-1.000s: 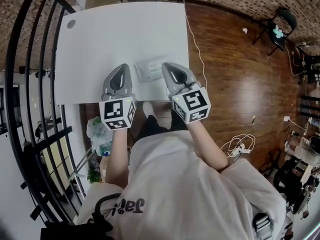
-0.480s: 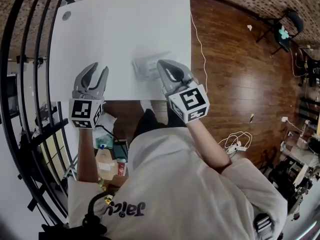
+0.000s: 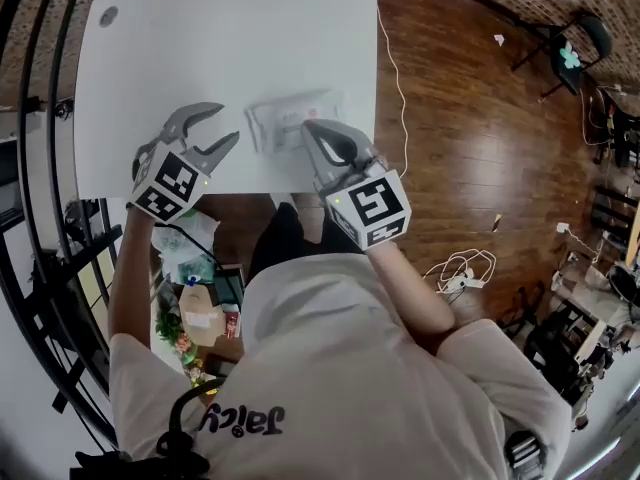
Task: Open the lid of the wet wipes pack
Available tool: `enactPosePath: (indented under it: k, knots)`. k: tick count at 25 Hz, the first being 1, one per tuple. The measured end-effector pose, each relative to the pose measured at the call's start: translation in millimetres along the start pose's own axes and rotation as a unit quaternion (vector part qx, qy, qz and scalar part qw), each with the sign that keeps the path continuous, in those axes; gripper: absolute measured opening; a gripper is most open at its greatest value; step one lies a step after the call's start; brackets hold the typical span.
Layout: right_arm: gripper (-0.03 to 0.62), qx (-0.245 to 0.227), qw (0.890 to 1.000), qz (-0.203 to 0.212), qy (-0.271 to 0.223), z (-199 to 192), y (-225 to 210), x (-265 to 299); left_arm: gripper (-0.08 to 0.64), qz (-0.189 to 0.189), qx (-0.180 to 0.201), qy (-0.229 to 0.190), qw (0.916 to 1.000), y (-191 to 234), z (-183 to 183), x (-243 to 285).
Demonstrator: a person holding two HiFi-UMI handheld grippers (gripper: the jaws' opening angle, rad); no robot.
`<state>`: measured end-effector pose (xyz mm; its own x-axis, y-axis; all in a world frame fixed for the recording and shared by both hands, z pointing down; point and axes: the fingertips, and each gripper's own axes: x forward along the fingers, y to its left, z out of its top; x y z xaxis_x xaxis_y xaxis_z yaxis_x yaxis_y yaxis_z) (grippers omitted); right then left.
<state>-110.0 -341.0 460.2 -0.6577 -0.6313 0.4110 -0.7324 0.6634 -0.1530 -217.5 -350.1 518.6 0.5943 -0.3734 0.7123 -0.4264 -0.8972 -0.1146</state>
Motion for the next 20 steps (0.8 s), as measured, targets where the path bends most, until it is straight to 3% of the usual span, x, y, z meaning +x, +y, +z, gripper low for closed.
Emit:
enactPosePath:
  k: [4, 11, 20]
  knots:
    - [-0.008, 0.004, 1.0, -0.001, 0.006, -11.9, -6.6, -0.4, 0.301, -0.066, 0.035, 0.031, 0.9968, -18.0, -10.5, 33.8]
    - [-0.008, 0.009, 1.0, -0.005, 0.016, -22.4, -17.6, 0.0, 0.402, -0.129, 0.052, 0.037, 0.9896, -34.4, -14.5, 73.8]
    - [-0.008, 0.012, 1.0, -0.009, 0.019, -31.6, -28.7, 3.0, 0.337, -0.127, 0.045, 0.028, 0.9904, -48.0, -21.7, 96.6]
